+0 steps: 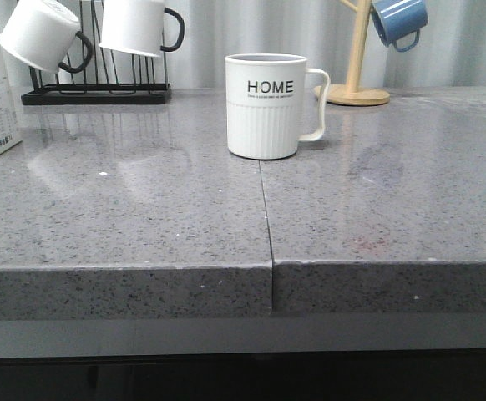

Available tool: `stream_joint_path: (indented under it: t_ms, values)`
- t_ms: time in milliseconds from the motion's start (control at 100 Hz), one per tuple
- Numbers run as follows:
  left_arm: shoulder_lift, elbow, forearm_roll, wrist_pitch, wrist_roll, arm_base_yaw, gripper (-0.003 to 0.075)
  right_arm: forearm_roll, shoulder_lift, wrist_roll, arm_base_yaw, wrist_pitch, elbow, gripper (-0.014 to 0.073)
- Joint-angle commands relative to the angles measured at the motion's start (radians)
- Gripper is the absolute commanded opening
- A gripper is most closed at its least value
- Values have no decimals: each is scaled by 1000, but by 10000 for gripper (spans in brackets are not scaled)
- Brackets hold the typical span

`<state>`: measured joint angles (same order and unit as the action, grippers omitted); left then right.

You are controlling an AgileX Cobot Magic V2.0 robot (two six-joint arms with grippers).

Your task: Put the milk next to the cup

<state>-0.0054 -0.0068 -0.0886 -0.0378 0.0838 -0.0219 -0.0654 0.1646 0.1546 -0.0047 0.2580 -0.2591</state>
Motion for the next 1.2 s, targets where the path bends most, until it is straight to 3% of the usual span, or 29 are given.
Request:
stream_joint_path:
  t_ms: [0, 1190]
  values:
    - [-31, 49, 6, 81, 10, 1, -20, -14, 8, -5, 3, -115, -15, -120]
    - [-31, 49, 6, 81, 10, 1, -21, -14, 8, -5, 3, -136, -3, -120]
